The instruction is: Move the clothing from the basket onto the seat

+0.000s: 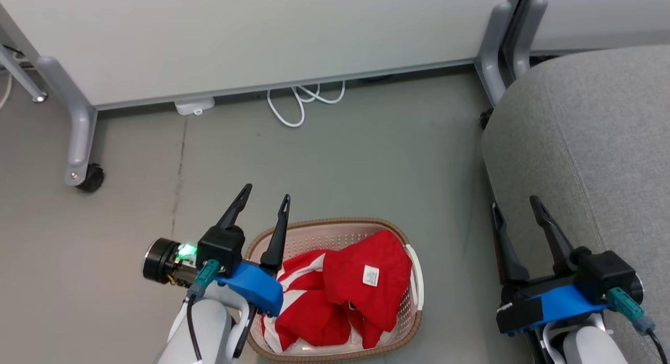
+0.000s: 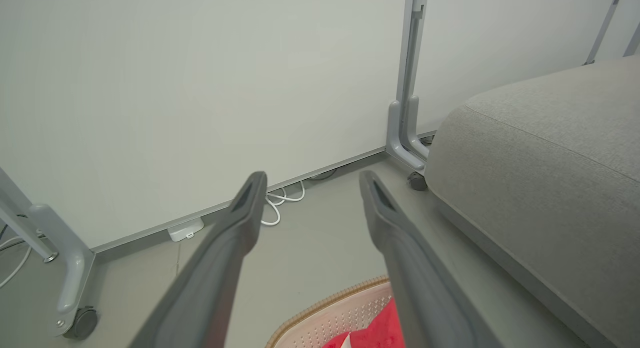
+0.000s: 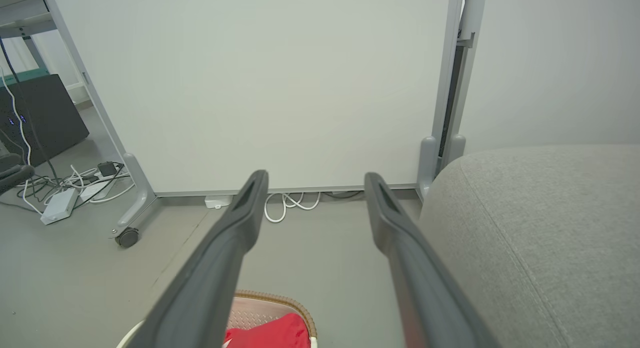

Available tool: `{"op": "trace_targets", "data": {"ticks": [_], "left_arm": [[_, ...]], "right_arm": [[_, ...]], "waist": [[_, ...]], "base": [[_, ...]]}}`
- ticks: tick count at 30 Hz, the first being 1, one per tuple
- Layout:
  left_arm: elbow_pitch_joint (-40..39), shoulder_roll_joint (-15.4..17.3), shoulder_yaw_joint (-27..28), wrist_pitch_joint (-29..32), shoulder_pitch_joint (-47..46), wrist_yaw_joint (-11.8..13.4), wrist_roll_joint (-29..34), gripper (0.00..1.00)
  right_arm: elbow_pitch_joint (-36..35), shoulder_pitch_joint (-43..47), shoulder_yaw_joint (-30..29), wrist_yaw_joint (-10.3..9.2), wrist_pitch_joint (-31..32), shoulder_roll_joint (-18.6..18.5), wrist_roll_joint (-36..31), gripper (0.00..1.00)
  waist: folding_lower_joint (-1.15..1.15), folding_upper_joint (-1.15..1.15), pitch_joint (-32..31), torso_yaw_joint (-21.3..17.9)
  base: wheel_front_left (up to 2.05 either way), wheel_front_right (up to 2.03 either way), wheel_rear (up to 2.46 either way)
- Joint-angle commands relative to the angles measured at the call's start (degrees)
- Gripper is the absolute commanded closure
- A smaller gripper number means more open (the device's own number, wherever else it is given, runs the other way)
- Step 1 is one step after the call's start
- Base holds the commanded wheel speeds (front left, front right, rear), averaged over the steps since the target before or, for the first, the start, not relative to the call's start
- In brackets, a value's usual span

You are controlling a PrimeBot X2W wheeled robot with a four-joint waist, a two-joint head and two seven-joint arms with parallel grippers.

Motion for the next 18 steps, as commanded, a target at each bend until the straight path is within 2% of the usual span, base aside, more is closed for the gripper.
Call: {"op": "trace_targets", "data": {"ticks": [1,6,18], "left_arm": [[1.4,0.3,-0.8,-0.3,-2.6,-0.3,0.6,0.0],[6.5,1.0,-3.9,-0.3,-7.6,-0.5,0.7,0.0],[20.2,2.7,-15.2,-0.3,-18.2,-0.3,-1.7,0.0]], "right_arm": [[-0.5,-1.5,0.0,0.03,-0.2,-0.3,0.3,0.0],[-1.1,-4.4,-0.2,0.03,-0.2,-0.3,0.4,0.0],[-2.9,-10.2,-0.2,0.03,-0.2,-0.2,-0.2,0.0]], "waist": [[-0.01,0.0,3.9,-1.5],[-0.01,0.0,8.4,-3.0],[-0.01,0.0,18.6,-5.6]], "base": [[0.0,0.0,0.0],[0.0,0.0,0.0],[0.0,0.0,0.0]]}}
